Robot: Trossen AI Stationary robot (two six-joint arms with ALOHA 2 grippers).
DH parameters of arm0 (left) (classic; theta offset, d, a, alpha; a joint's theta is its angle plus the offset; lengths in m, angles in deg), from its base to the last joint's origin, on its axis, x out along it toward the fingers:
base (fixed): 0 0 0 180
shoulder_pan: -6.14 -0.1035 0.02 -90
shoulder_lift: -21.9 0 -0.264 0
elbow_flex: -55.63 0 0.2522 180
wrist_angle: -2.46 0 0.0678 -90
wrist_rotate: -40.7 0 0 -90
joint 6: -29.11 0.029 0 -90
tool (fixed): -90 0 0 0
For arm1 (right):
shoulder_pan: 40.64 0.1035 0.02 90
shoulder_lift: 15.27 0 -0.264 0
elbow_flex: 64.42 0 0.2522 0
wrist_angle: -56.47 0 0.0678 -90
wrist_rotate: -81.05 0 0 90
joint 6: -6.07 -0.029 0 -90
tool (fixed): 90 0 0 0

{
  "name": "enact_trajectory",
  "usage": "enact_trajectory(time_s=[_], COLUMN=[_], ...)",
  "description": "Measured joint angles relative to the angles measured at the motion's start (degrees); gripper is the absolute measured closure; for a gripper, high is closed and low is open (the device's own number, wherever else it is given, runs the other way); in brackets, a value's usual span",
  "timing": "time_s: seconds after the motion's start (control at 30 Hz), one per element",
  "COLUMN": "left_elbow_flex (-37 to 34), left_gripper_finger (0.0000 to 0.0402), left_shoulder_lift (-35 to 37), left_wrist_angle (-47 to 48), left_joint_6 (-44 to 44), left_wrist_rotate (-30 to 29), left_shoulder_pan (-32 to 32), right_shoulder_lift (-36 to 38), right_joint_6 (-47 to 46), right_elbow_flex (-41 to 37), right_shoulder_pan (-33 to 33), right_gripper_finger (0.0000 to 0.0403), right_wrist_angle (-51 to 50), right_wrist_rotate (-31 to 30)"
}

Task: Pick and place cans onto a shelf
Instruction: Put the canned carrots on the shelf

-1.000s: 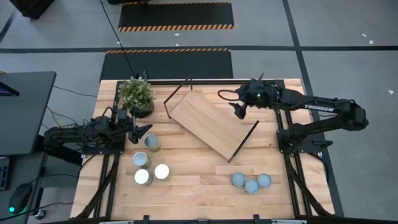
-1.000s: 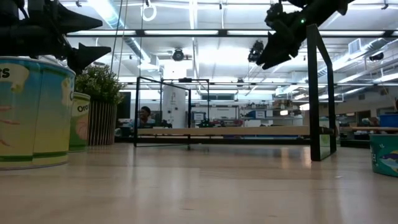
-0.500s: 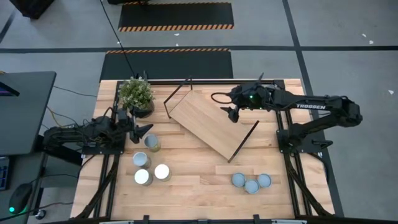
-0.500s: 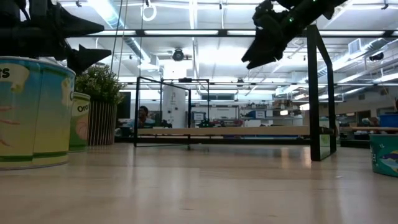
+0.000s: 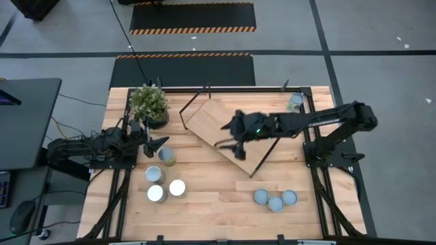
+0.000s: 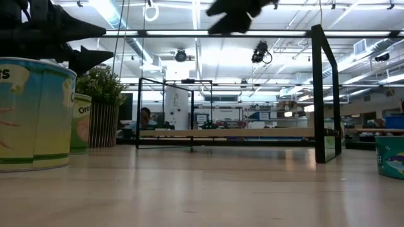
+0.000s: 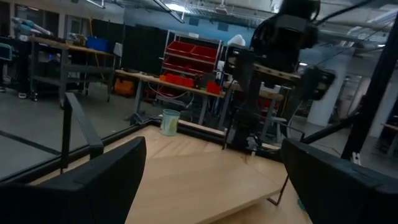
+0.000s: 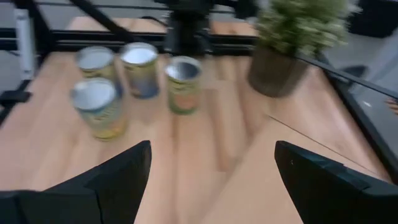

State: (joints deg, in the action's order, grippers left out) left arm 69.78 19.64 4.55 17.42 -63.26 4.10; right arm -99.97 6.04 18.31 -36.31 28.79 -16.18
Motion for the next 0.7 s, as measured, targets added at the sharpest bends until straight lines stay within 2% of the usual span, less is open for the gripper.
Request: enact_trajectory(time_s=[0.17,0.4,0.57,0.7], left_elbow_flex=[0.01,0.00,0.01,0.01], left_gripper_finger=[0.0024,0.0024,0.0024,0.0024], left_shoulder_lift=[0.00,0.02,0.02,0.02], left_wrist_angle=[0.04,-0.45,-0.29,-0.05], left_joint_6=[-1.11,-1.09,-1.07,-1.07], left_wrist_rotate=[0.04,0.05,0.05,0.00], left_shoulder_pan=[0.02,-0.01,-0.04,-0.04], right_shoulder_lift=[-7.12,-15.17,-21.19,-27.04], right_joint_6=[2.07,7.49,7.73,7.51], right_elbow_flex=[5.38,8.91,10.99,16.03], right_shoulder_pan=[4.39,8.12,9.47,10.55], right_gripper_finger=[0.0054,0.0051,0.0023,0.0006], right_wrist_angle=[0.43,6.08,10.94,9.69], right_wrist_rotate=[0.00,0.06,5.71,6.64])
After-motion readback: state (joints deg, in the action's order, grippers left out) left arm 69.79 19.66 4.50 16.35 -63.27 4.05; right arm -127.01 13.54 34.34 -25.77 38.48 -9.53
